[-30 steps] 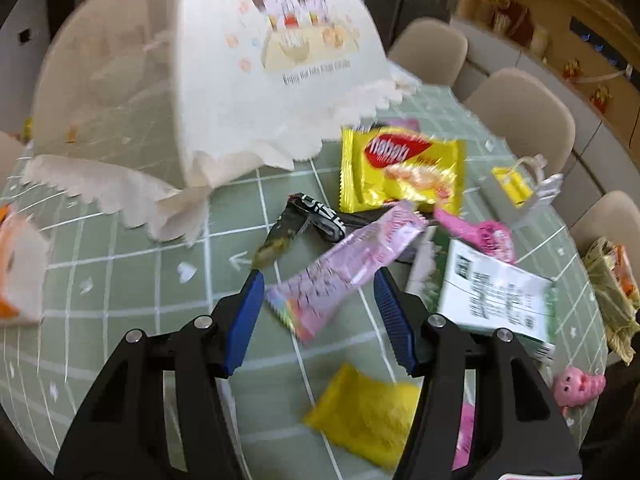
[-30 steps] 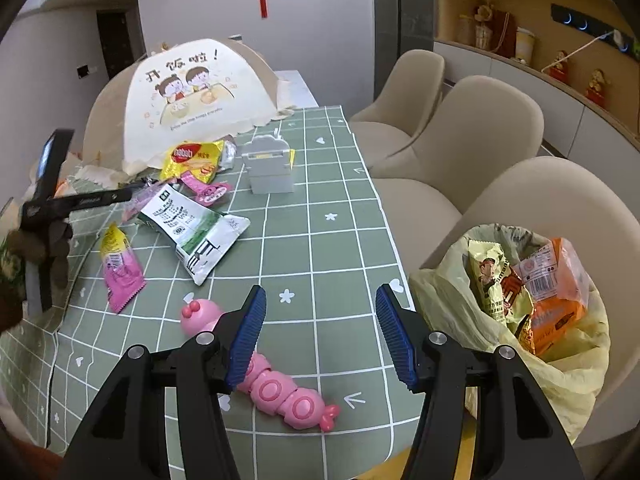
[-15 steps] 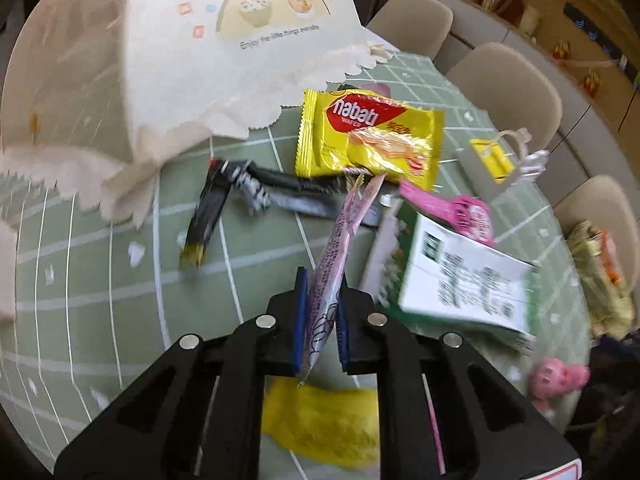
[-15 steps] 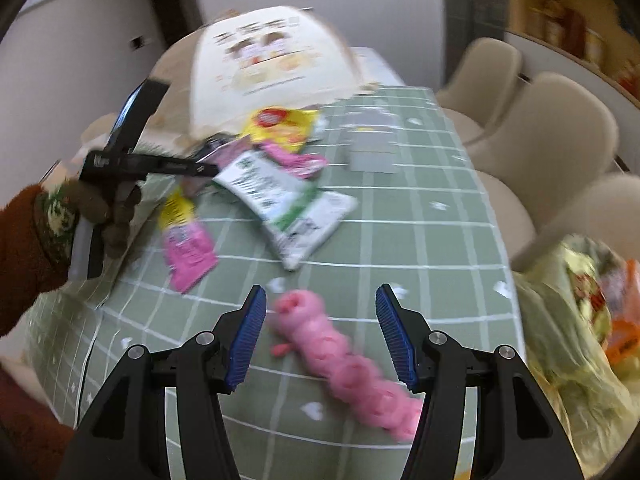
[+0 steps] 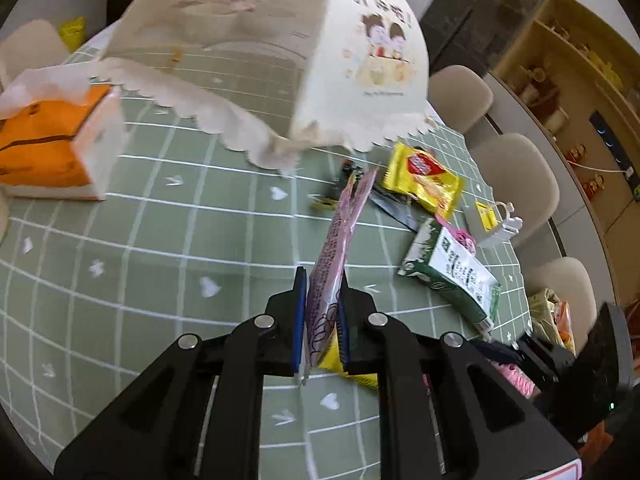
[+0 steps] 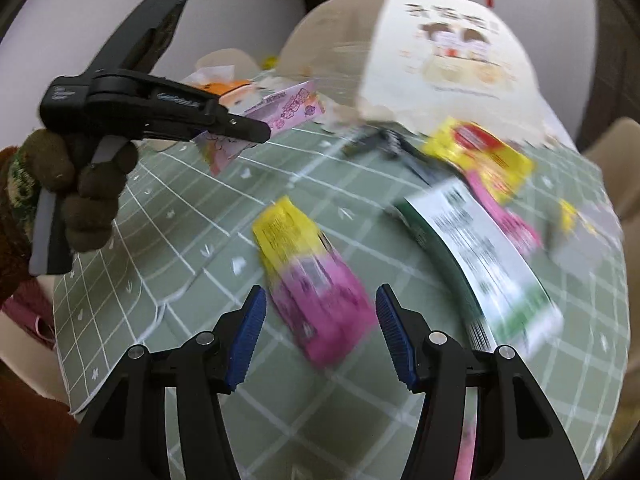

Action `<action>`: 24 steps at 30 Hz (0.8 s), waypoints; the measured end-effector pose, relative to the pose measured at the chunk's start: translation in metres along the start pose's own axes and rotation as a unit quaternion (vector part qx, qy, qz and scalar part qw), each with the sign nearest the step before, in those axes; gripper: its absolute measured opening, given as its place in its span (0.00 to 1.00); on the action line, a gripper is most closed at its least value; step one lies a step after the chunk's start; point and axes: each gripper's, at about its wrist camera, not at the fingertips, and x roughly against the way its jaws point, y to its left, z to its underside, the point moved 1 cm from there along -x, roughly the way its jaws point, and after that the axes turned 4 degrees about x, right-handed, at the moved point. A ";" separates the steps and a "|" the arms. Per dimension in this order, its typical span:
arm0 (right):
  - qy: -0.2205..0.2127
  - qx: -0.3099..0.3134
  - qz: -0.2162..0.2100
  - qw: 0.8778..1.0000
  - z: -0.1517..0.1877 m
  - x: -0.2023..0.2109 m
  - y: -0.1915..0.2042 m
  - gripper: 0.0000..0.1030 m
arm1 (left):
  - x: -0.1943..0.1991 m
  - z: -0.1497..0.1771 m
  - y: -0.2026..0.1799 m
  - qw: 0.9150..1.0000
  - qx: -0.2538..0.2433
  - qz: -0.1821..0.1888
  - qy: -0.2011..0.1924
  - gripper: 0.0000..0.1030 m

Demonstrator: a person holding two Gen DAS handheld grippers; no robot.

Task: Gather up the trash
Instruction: 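Grasp the pink stick wrapper with the left gripper while the right gripper grasps the yellow-purple stick wrapper, then carry both wrappers to the bin and open the left gripper over it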

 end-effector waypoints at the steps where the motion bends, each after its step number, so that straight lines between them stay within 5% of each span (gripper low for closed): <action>1: 0.009 0.005 -0.001 1.000 -0.002 -0.007 0.000 0.53 | 0.003 0.001 0.002 1.000 0.000 -0.004 0.000 0.12; 5: 0.052 0.009 0.007 0.999 0.005 -0.035 -0.004 0.44 | 0.005 0.008 0.002 1.000 0.004 -0.001 0.003 0.12; 10: 0.048 -0.007 0.021 0.999 0.023 -0.015 -0.007 0.30 | -0.007 0.015 -0.010 1.000 -0.001 0.008 0.025 0.12; 11: 0.046 -0.007 0.032 0.998 0.027 -0.009 -0.006 0.20 | -0.010 0.016 -0.014 1.000 -0.004 0.010 0.030 0.12; 24: -0.038 -0.154 0.110 0.981 0.069 0.104 -0.055 0.20 | -0.024 0.038 -0.082 0.994 -0.069 0.058 0.066 0.12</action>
